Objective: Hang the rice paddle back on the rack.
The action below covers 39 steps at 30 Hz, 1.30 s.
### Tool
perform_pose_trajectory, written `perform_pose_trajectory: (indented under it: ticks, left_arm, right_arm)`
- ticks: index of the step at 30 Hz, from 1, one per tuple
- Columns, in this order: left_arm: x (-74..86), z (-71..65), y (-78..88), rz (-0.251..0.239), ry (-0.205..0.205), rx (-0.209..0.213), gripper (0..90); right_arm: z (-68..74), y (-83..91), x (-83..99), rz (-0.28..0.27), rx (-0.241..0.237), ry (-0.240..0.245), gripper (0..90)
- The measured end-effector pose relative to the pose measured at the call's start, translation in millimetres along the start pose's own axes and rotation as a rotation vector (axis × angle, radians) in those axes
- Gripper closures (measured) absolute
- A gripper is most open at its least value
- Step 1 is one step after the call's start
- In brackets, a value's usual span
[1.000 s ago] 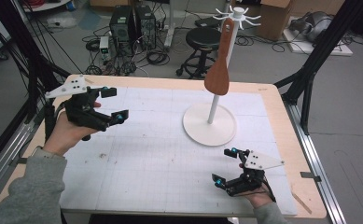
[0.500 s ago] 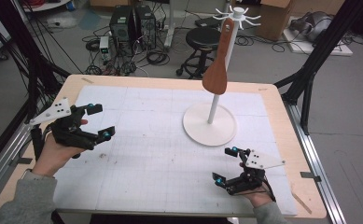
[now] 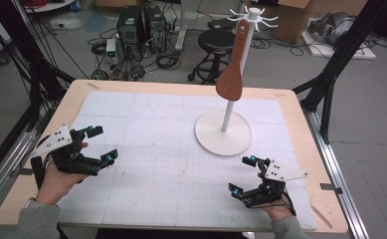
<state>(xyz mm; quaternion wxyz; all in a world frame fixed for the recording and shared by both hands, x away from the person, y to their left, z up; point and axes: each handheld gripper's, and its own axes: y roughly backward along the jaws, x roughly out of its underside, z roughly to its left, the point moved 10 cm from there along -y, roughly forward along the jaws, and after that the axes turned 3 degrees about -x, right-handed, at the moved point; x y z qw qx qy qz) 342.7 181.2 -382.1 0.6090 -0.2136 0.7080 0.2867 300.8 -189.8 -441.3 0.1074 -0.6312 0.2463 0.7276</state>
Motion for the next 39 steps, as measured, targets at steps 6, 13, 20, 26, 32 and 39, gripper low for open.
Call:
perform_pose_trajectory:
  ticks: [6,13,20,26,32,39]
  left_arm:
    - [16.9,7.8,2.5,0.028,0.029,-0.043,1.7]
    - [22.4,9.2,12.8,-0.003,0.029,-0.061,1.7]
    - [31.0,14.6,28.1,-0.035,0.055,-0.1,1.7]
    - [36.1,7.6,28.7,-0.027,0.031,-0.107,1.7]
    - [45.5,5.7,26.1,0.008,0.021,-0.114,1.7]
    - [48.6,5.4,23.0,0.019,0.018,-0.115,1.7]
  right_arm:
    - [-1.7,2.8,-2.8,-0.012,0.013,0.012,0.0]
    - [-2.8,8.5,-4.0,-0.019,0.03,0.012,0.0]
    - [-7.3,10.7,-4.6,-0.027,0.063,0.01,0.0]
    - [-20.3,18.6,-8.6,-0.069,0.146,-0.014,0.0]
    - [-29.3,28.3,-12.5,-0.12,0.194,-0.049,0.0]
    - [-30.3,26.8,-11.8,-0.116,0.192,-0.052,0.0]
